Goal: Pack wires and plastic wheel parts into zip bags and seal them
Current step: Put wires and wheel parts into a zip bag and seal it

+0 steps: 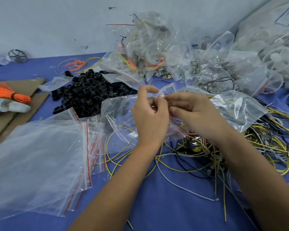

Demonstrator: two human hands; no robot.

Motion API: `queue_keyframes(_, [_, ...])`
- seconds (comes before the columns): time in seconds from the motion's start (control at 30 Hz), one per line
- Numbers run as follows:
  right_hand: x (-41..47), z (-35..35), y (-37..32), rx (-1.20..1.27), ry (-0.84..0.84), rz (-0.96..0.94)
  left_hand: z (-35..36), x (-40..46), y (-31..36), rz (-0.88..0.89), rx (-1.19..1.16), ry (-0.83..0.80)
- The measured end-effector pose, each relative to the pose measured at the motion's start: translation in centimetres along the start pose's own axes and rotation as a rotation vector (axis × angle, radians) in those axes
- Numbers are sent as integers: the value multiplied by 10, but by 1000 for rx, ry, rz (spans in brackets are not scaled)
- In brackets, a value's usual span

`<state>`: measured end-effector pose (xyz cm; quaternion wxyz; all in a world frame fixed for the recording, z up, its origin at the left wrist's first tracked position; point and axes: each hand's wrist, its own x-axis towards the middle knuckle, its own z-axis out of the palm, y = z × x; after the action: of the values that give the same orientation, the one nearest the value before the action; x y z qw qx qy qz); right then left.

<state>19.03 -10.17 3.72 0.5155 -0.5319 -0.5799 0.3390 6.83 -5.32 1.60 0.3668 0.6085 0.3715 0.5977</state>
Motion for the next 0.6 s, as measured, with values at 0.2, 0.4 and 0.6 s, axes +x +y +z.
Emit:
queue_keyframes(0.2, [-6,-60,-8,-739,406,-25,12,1,0,-108,7,-50])
queue_keyframes(0.4, [-17,-99,15,-1138,297,558,24,-2,-12,-183,13,-78])
queue_keyframes(0.6, [-19,-112,33,-902,738,263,18,-6,-22,-184,34,-111])
